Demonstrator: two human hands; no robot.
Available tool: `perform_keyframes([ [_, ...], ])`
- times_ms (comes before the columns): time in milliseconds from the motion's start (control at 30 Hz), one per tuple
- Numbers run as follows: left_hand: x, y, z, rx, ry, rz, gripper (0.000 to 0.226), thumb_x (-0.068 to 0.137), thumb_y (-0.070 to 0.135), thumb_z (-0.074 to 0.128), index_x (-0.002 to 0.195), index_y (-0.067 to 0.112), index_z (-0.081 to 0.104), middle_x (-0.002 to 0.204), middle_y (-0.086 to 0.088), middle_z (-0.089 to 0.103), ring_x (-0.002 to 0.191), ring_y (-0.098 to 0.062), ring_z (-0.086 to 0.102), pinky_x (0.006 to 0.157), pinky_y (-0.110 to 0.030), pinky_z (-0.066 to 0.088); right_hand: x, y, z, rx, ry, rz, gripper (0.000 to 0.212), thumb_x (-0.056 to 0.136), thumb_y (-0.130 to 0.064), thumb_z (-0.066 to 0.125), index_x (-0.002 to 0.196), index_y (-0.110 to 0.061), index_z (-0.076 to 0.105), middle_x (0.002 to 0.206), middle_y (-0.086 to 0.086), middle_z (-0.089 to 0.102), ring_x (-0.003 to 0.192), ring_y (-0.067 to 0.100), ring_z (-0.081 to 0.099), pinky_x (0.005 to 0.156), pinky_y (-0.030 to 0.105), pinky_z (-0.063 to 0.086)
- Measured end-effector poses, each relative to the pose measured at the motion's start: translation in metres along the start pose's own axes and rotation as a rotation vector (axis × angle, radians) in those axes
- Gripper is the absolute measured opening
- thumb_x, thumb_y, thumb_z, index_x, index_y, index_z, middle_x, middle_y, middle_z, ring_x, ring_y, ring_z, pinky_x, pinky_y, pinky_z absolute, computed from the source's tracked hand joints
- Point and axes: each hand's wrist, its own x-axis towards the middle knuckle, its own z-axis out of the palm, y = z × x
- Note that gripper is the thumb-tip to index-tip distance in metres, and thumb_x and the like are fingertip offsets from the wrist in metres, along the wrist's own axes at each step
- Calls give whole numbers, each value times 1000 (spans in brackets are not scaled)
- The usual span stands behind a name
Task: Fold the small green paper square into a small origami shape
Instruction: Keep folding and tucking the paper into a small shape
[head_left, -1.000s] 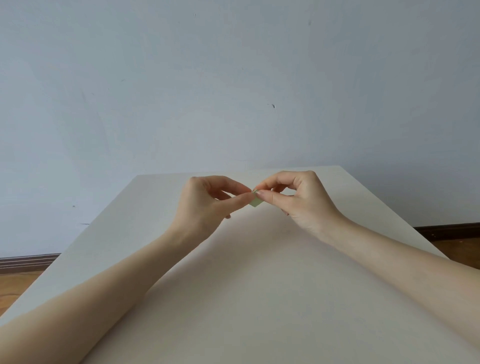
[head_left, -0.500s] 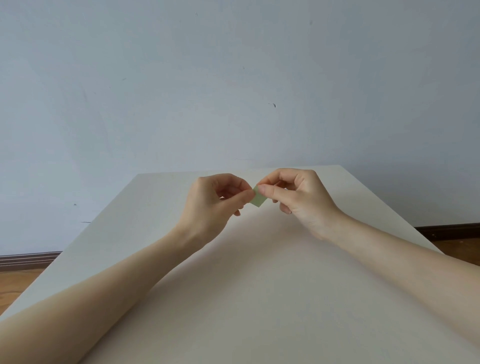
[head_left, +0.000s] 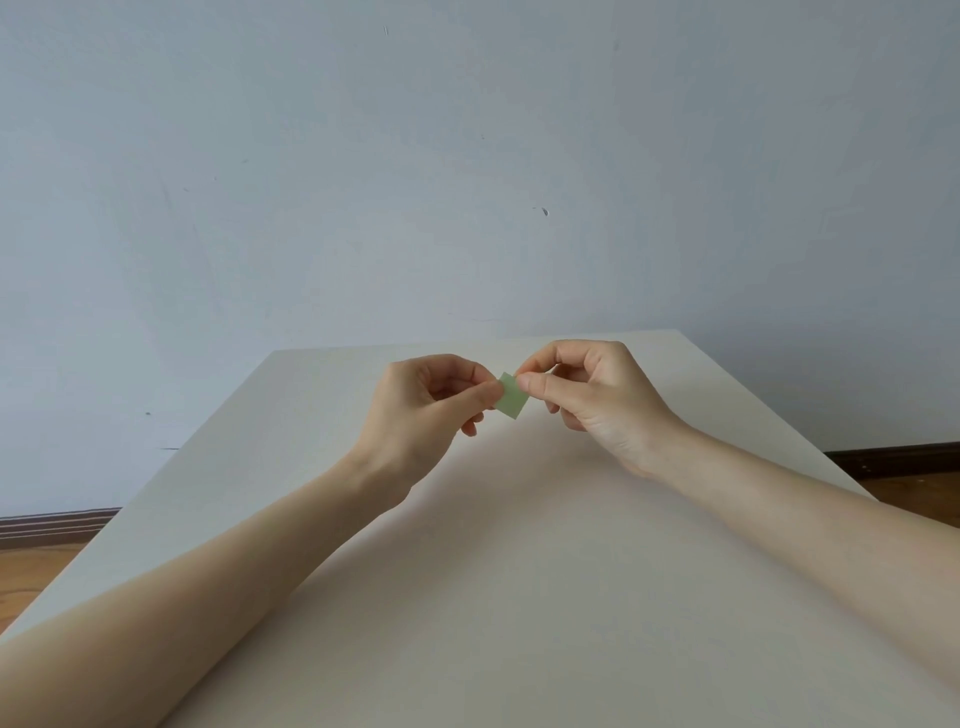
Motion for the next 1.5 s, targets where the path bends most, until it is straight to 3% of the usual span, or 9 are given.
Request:
perform_keyframes([
  [167, 0, 0, 0, -42, -23, -37, 9, 83, 8, 65, 78, 2, 69, 63, -1, 62, 53, -10, 50, 56, -17, 43, 0, 0, -1, -22, -18, 1, 8, 83, -10, 65, 76, -13, 67, 59, 2, 49, 41, 0, 43, 44, 12, 31],
  [333, 0, 0, -1, -108, -33, -80, 9, 84, 7, 65, 76, 4, 68, 63, -1, 62, 52, -9, 50, 55, -17, 44, 3, 3, -3, -38, -22, -3, 13, 82, -13, 67, 70, -19, 67, 81, 15, 54, 55, 7, 47, 45, 15, 32],
  [467, 1, -1, -1, -124, -34, -105, 10, 84, 7, 64, 75, 4, 68, 64, -2, 62, 52, -7, 50, 55, -16, 45, 3, 4, -5, -28, -27, 24, 13, 83, -12, 66, 72, -18, 67, 77, 15, 51, 51, 5, 44, 43, 15, 30],
  [767, 2, -3, -2, -104, 37, -52, 11, 85, 8, 64, 74, 9, 68, 65, 1, 63, 54, -7, 54, 57, -17, 48, 4, 3, -8, 33, -5, 69, 13, 86, -13, 62, 74, -17, 66, 72, 12, 49, 64, 21, 38, 41, 16, 29],
  [833, 2, -3, -1, -83, 38, -34, 10, 85, 9, 64, 76, 8, 69, 68, -2, 64, 55, -8, 55, 59, -18, 49, 3, 2, -6, 55, 2, 36, 11, 86, -13, 63, 76, -16, 66, 77, 10, 53, 64, 18, 42, 41, 17, 29],
  [933, 2, -4, -1, -78, 30, -22, 8, 84, 10, 65, 79, 6, 69, 71, -4, 66, 58, -9, 57, 61, -20, 50, 1, 1, -4, 41, 0, 16, 6, 84, -13, 66, 77, -15, 68, 65, 3, 50, 56, 10, 43, 41, 16, 30],
  [1233, -1, -1, 2, -35, 51, 6, 9, 85, 8, 64, 77, 7, 68, 70, -3, 66, 56, -7, 59, 61, -17, 51, 2, 2, -5, -21, 5, 28, 9, 84, -10, 65, 76, -15, 67, 65, 8, 47, 41, 2, 40, 42, 15, 30],
  [1500, 0, -2, -1, 7, 146, 16, 9, 84, 12, 66, 76, 11, 67, 67, 0, 69, 56, -10, 65, 63, -19, 54, 2, 3, -7, 21, 58, 52, 9, 83, -11, 67, 74, -13, 65, 61, -3, 51, 50, 6, 44, 41, 17, 30],
])
